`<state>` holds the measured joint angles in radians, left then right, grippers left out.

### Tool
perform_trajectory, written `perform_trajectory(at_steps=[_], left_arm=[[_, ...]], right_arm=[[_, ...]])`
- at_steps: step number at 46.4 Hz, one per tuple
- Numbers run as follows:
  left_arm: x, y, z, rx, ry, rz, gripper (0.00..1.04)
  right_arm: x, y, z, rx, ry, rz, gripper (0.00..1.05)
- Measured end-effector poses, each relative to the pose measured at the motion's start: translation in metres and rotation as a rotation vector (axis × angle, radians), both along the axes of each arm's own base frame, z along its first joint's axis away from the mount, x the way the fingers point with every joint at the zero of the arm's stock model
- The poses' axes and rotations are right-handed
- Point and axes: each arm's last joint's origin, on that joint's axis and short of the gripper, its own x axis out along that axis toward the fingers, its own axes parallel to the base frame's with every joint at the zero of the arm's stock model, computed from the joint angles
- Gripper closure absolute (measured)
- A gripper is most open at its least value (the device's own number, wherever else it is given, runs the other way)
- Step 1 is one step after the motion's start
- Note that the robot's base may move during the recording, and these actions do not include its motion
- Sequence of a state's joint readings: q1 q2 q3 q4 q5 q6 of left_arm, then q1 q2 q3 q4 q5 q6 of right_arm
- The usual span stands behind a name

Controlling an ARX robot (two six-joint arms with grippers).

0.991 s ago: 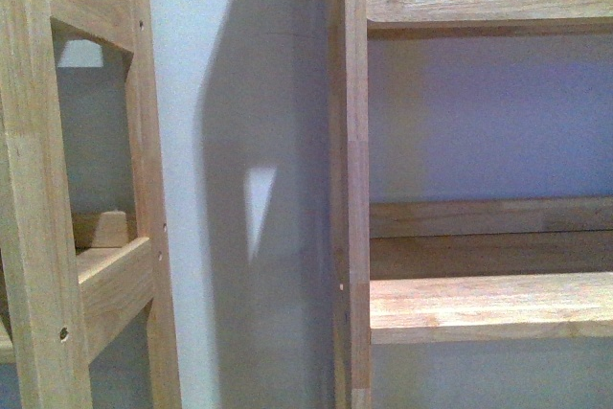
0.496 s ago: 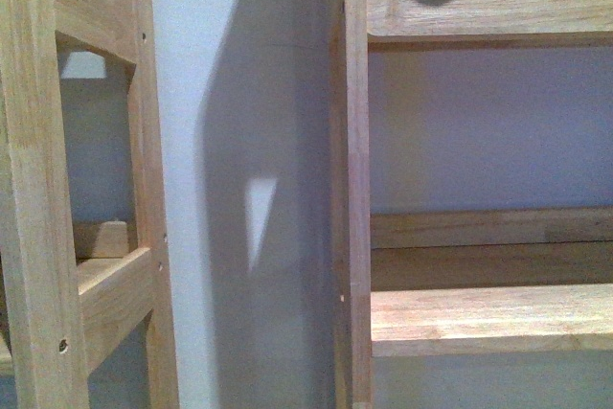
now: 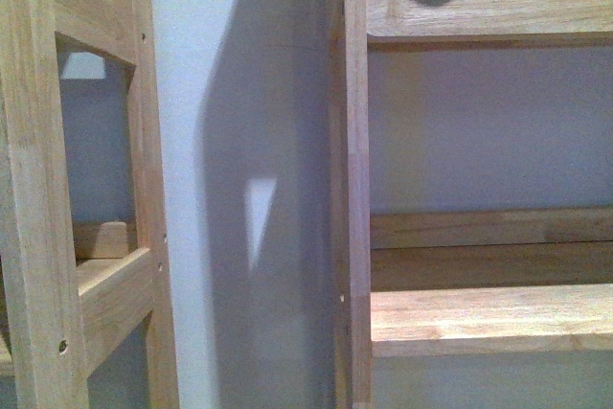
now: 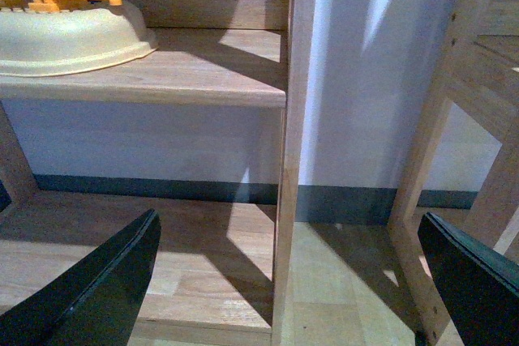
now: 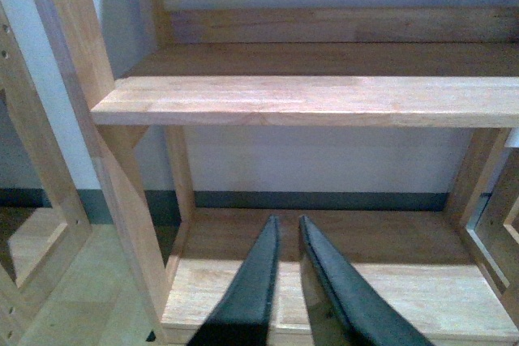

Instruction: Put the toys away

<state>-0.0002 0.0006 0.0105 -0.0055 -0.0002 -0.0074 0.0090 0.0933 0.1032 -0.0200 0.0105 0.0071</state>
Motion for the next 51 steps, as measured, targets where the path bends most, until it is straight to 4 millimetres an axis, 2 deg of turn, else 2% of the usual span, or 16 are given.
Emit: perform_trajectory(at_steps=[2,23,27,49,51], left_arm=[[0.000,0.000,0.000,0.000,0.000,-0.001,0.06],[0.000,0.000,0.000,0.000,0.000,0.000,0.06],[0.000,0.000,0.000,0.000,0.000,0.000,0.06],[0.000,0.000,0.000,0.000,0.000,0.000,0.06],[0.000,0.000,0.000,0.000,0.000,0.000,0.06]], right_arm=[[0.000,0.000,-0.002,-0.003,0.002,0.008,1.02],[0.000,0.000,-0.015,-0.003,-0.001,0.005,1.01],[-0.001,0.000,-0.023,-0.003,-0.007,0.005,1.01],[-0.001,0.000,-0.022,-0.004,-0.013,0.004,1.01],[-0.001,0.000,-0.022,-0.004,-0.013,0.004,0.94]])
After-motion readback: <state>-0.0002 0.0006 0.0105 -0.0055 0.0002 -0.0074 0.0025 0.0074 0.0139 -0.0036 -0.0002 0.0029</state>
